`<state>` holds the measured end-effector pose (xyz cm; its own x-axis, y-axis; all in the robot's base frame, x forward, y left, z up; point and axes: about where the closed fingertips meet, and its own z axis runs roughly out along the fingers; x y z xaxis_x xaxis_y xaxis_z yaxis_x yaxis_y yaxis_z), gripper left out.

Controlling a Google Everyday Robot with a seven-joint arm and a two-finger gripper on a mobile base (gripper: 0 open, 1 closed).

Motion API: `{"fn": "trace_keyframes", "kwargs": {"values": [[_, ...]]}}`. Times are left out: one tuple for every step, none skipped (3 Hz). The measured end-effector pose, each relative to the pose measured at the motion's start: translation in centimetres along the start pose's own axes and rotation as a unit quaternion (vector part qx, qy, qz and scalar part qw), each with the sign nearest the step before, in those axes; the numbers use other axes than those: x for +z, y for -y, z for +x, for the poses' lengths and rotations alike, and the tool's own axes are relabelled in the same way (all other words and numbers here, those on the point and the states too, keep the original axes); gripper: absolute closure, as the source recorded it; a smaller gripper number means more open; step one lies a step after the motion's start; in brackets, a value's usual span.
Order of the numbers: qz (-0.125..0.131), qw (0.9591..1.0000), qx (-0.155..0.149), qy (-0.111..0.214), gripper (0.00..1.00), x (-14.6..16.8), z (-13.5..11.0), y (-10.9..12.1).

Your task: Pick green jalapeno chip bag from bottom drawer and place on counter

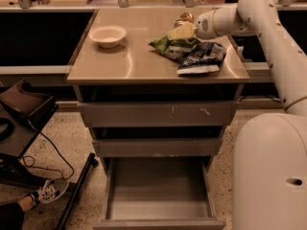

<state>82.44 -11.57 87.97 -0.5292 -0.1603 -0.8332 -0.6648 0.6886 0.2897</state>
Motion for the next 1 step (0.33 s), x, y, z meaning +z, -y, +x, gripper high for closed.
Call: {"fn": "trace_keyframes", "kwargs": {"values": [[0.0, 1.0, 0.0, 0.0, 0.0, 0.0, 0.0, 0.0]]}}
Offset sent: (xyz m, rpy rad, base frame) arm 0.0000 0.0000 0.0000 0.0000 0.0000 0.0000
